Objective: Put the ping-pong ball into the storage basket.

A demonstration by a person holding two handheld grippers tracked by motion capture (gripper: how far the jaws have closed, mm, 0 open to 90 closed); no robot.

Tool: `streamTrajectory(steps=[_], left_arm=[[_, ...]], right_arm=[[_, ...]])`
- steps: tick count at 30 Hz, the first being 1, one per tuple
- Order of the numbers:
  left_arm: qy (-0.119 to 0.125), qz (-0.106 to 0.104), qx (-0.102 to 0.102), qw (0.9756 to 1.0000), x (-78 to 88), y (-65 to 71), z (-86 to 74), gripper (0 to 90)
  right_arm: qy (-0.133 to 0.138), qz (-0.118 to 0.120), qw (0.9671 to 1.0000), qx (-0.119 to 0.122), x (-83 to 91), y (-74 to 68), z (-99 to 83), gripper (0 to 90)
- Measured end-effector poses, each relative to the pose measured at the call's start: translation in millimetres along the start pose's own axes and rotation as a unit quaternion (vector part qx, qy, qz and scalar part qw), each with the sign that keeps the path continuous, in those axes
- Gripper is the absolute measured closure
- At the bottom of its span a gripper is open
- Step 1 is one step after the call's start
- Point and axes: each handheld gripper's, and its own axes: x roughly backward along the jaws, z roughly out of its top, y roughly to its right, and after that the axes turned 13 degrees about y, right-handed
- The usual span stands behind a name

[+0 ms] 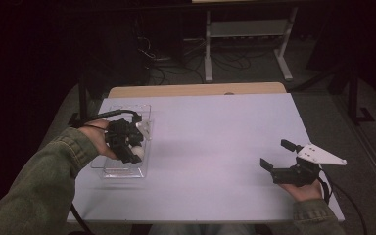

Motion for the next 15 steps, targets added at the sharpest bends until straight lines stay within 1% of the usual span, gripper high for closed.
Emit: streamTrajectory(steps=[1, 5, 6, 7, 15], left_arm=[[-0.002, 0.001, 0.000, 1.0000, 0.4, -0.8, -1.4, 50.5], [-0.013, 0.006, 0.011, 0.9998, 3.0, -5.0, -8.9, 50.5], [-0.017, 0.010, 0.017, 0.9997, 4.0, -6.7, -12.5, 50.5], [-0.017, 0.010, 0.017, 0.9997, 4.0, -6.7, -12.5, 50.5], [-0.030, 0.018, 0.023, 0.9991, 4.0, -12.9, -27.4, 50.5]], right_arm=[[0.000, 0.000, 1.0000, 0.000, 0.0, 0.0, 0.0, 0.0], [0.000, 0.000, 1.0000, 0.000, 0.0, 0.1, 0.0, 0.0], [0.001, 0.001, 1.0000, 0.000, 0.1, 0.0, 0.1, 0.0], [0.001, 0.001, 1.0000, 0.000, 0.1, 0.0, 0.1, 0.0], [0.001, 0.000, 1.0000, 0.001, 0.0, -0.3, 0.0, 0.0]])
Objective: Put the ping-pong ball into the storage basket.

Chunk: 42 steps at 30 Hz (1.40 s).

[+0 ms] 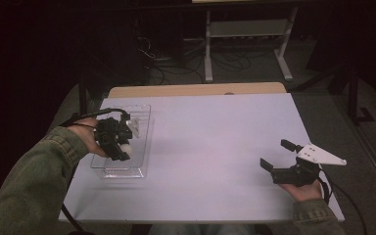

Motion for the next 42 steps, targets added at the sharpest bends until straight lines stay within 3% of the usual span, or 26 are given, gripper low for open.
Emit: streamTrajectory(steps=[15, 29, 42], left_arm=[[0.001, -0.004, -0.002, 1.0000, -7.1, -8.3, -5.9, 50.6], [-0.003, -0.006, -0.008, 0.9999, -14.1, -20.0, -1.1, 50.7], [-0.011, -0.008, -0.015, 0.9998, -25.2, -22.0, 6.0, 50.7]], right_arm=[[0.000, 0.001, 1.0000, 0.000, 0.2, 0.3, 0.0, 0.0], [-0.001, 0.002, 1.0000, 0.001, 0.1, 0.6, -0.2, 0.0], [0.001, 0.003, 1.0000, -0.001, 0.7, 0.6, 0.1, 0.0]])
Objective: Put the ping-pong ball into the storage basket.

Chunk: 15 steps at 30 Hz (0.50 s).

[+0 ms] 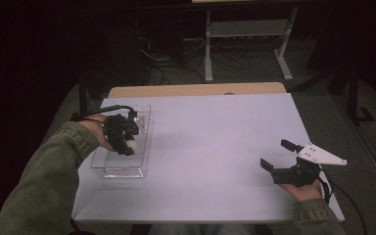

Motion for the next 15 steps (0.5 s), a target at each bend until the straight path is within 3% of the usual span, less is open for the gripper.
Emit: streamTrajectory(steps=[15], left_arm=[[-0.002, -0.020, -0.003, 0.9998, -25.0, -1.2, -3.4, 50.7]], right_arm=[[0.003, 0.003, 1.0000, 0.002, 0.5, -0.5, 0.6, 0.0]])
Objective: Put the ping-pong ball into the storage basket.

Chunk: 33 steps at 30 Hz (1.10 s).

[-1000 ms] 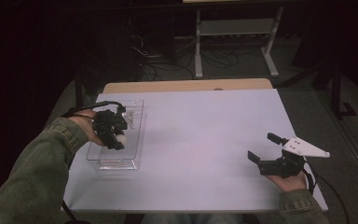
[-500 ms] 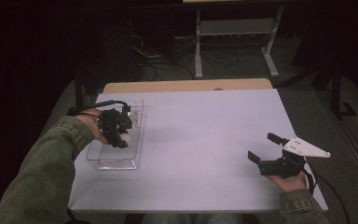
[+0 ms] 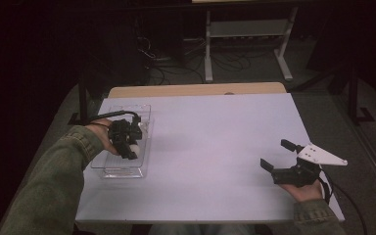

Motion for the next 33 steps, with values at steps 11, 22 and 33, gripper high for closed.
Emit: streamTrajectory(steps=[11, 22, 33], left_arm=[[0.000, -0.006, -0.001, 1.0000, -8.9, 1.0, -2.2, 50.7], [0.004, -0.008, 0.007, 0.9999, -15.0, -1.9, -9.2, 50.6], [0.001, -0.007, 0.010, 0.9999, -21.0, -3.6, -10.4, 50.6]], right_arm=[[-0.001, 0.004, 1.0000, 0.000, -0.4, -0.6, 0.0, 0.0], [0.001, 0.001, 1.0000, -0.001, 0.8, 0.5, 0.9, 0.0], [-0.001, 0.002, 1.0000, 0.002, 0.2, 0.0, 0.5, 0.0]])
